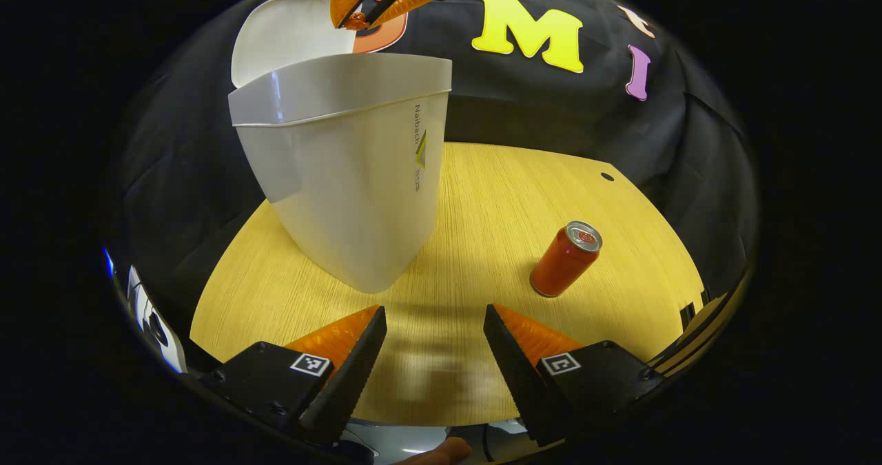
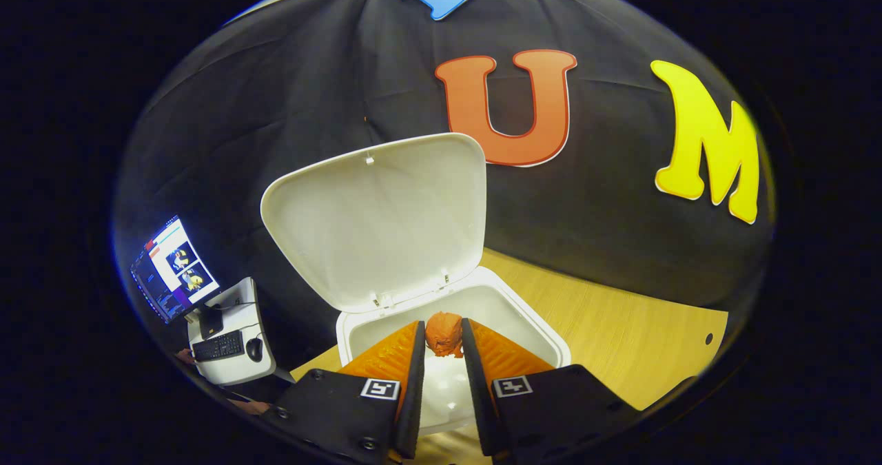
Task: Press the lid of the desktop garbage bin to open it, pick up the crumpled paper on the desktop and throw it into the bin, then pick up the pop can on the desktop and drop it into the bin, and finally close the garbage bin lid.
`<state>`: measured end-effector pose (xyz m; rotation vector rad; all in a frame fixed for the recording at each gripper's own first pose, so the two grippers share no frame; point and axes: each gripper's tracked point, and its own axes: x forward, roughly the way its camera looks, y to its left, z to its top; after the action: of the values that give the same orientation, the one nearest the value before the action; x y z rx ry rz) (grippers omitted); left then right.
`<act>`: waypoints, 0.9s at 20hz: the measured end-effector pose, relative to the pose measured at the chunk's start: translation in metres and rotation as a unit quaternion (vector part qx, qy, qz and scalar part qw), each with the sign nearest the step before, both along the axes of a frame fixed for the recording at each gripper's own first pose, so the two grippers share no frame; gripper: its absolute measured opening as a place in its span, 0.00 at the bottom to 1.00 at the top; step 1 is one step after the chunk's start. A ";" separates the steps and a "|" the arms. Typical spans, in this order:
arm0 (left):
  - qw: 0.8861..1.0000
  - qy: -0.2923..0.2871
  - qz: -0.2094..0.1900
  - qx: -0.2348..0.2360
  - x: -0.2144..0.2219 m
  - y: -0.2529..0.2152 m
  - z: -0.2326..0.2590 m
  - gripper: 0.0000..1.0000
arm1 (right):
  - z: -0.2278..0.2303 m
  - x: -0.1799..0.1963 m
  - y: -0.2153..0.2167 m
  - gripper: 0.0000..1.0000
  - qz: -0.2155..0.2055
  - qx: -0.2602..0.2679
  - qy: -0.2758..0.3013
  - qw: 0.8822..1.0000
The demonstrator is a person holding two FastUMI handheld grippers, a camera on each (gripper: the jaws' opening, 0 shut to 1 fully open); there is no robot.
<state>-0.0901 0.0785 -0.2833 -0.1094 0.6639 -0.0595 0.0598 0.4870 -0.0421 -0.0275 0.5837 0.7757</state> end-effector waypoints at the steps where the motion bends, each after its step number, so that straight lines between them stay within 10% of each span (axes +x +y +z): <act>1: 1.000 0.001 -0.001 0.000 0.000 -0.002 0.000 0.95 | 0.004 0.000 -0.002 0.46 0.000 0.008 -0.001 1.000; 4: 1.000 -0.004 -0.013 0.015 0.005 -0.008 0.002 0.95 | 0.016 0.000 -0.013 0.81 0.009 0.021 -0.017 1.000; 7: 0.999 -0.010 -0.035 0.022 0.011 -0.024 0.005 0.95 | 0.030 0.008 -0.034 0.93 -0.007 0.025 -0.039 0.999; 18: 0.991 -0.013 -0.130 0.020 0.026 -0.114 -0.009 0.95 | 0.037 0.055 -0.217 0.95 -0.142 -0.004 -0.086 0.986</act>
<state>-0.0638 -0.0354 -0.2919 0.0176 0.6502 -0.2976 0.1151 0.2698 -0.0056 -0.0175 0.4145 0.4878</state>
